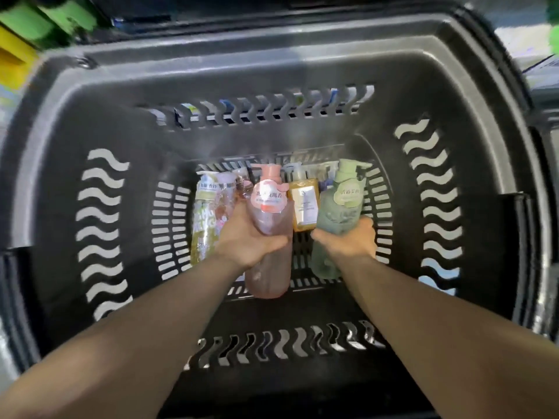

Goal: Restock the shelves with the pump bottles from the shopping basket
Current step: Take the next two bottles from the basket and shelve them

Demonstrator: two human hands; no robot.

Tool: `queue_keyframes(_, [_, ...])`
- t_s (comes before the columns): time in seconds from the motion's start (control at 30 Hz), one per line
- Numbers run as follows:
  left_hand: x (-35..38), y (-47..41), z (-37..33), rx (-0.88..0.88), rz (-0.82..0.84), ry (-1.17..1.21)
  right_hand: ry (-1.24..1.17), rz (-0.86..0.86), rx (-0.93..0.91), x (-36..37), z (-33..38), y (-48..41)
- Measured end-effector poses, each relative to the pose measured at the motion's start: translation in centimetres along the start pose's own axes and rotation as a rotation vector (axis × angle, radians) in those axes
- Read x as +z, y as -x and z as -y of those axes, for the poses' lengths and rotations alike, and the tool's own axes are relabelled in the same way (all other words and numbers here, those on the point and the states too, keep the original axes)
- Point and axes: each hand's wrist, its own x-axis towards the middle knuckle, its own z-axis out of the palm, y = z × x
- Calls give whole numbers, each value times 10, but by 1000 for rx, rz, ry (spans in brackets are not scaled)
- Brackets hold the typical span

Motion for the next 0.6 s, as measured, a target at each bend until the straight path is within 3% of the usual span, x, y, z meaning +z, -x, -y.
queue_keyframes(0.1, [-29, 32, -37, 48, 12, 4, -27, 48, -87, -30, 22, 42])
queue_keyframes(0.43, [-177, 196, -209, 385, -41, -14, -230, -132, -358, -170, 98, 241])
queue_keyframes(0.6, [-225, 307, -256, 583, -201, -23, -332, -148, -489, -229, 116, 334])
